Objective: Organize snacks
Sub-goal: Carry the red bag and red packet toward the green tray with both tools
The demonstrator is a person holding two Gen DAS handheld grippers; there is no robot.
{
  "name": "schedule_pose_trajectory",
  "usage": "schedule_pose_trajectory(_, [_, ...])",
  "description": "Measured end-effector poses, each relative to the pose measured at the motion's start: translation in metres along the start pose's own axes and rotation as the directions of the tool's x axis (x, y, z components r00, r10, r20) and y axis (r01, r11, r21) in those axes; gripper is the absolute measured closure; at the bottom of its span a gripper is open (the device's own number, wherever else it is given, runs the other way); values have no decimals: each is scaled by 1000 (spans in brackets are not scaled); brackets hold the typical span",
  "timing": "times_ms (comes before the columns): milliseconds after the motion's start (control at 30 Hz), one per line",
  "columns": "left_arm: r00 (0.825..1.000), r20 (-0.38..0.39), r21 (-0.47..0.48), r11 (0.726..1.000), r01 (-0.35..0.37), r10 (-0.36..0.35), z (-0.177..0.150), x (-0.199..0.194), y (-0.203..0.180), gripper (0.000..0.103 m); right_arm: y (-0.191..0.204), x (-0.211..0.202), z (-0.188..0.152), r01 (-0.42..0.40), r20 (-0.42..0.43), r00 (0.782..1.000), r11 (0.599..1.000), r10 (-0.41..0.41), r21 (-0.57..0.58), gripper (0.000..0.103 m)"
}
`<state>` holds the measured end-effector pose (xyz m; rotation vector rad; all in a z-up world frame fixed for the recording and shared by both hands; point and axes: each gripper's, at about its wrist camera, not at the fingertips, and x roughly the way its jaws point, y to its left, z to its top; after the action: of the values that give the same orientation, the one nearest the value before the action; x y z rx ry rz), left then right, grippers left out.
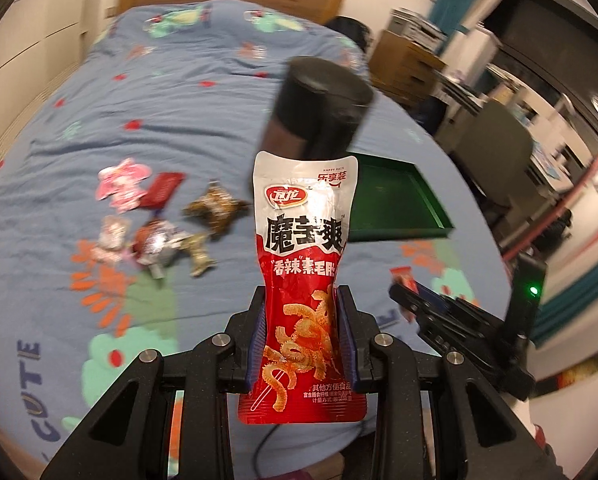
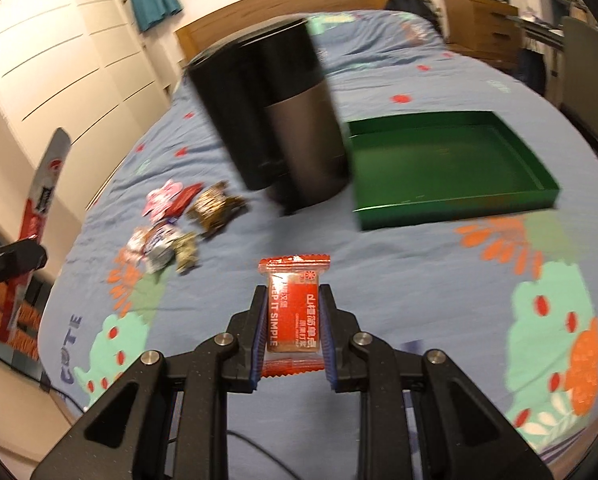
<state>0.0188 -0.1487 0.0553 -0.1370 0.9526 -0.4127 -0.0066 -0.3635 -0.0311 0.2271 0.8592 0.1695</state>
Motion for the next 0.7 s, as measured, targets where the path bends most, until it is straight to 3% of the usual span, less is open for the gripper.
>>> schedule_pose_trajectory(400, [996,-31,129,988,84,-81,30,30,-86,75,-79,-20,26,105,57,992,992,-109,65,10])
schedule_pose_trajectory(700, [989,-93,167,978,126,-112,56,86,-133,75,-132,-30,60,177,98,978,980,-185,87,10])
